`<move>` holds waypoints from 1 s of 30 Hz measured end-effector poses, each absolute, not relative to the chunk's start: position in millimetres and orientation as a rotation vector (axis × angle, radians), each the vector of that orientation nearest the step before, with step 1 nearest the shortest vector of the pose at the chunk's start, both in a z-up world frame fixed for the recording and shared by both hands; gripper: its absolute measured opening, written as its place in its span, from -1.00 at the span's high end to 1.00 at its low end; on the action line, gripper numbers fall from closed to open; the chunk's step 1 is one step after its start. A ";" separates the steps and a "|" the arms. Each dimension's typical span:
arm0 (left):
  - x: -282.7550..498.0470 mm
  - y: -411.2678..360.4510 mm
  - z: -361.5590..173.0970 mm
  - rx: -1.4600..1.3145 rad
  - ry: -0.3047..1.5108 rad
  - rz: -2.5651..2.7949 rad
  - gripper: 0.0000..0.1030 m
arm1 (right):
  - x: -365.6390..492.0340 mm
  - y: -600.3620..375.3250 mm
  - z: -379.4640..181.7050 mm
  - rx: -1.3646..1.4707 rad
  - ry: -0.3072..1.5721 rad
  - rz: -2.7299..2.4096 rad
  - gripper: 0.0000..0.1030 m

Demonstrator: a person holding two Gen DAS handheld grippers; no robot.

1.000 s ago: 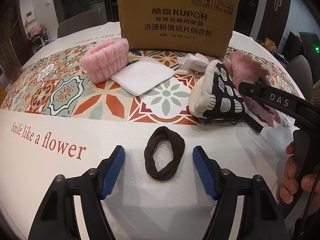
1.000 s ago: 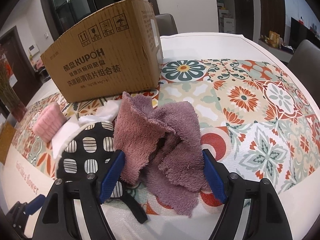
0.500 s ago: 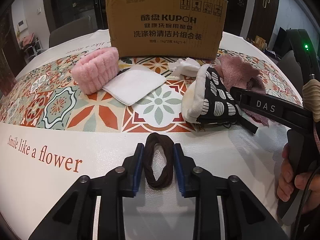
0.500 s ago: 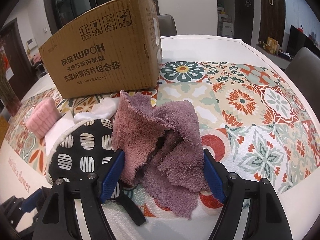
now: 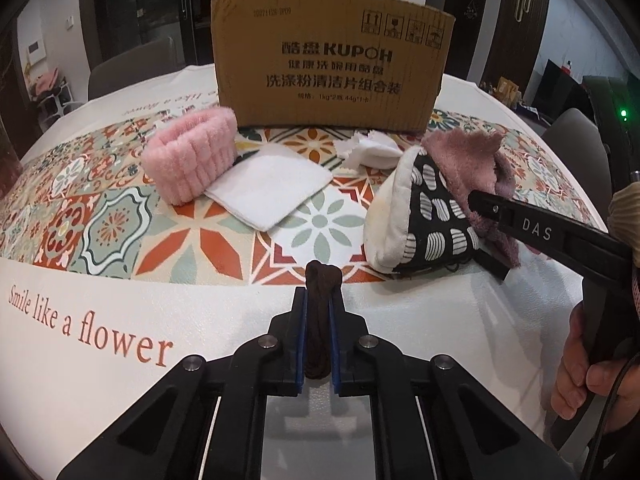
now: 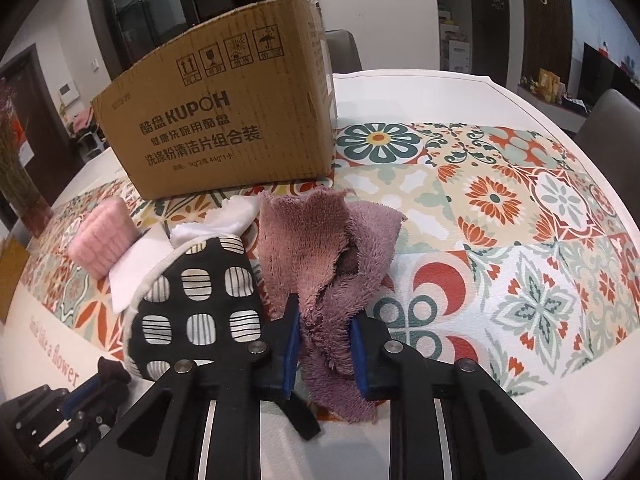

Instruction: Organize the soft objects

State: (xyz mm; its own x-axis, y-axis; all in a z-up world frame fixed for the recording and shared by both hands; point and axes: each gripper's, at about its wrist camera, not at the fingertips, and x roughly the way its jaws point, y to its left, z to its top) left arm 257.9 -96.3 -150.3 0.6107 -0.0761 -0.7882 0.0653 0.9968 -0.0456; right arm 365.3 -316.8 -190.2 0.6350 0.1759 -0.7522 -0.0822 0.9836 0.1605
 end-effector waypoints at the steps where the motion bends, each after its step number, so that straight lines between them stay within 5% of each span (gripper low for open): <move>1: 257.0 -95.9 -148.1 -0.011 0.901 -0.087 0.79 | 363.5 -316.7 -188.6 0.119 0.868 0.143 0.55; 30: 241.0 -59.3 -61.5 -0.061 0.687 -0.161 0.79 | 317.0 -299.6 -93.8 0.136 0.679 0.090 0.55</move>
State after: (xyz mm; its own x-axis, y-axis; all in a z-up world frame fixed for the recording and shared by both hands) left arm 241.0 -59.3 -61.5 0.7610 -0.1679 -0.6267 0.1277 0.9858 -0.1091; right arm 317.0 -299.6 -93.8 0.7749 0.1273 -0.6192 -0.0389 0.9872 0.1544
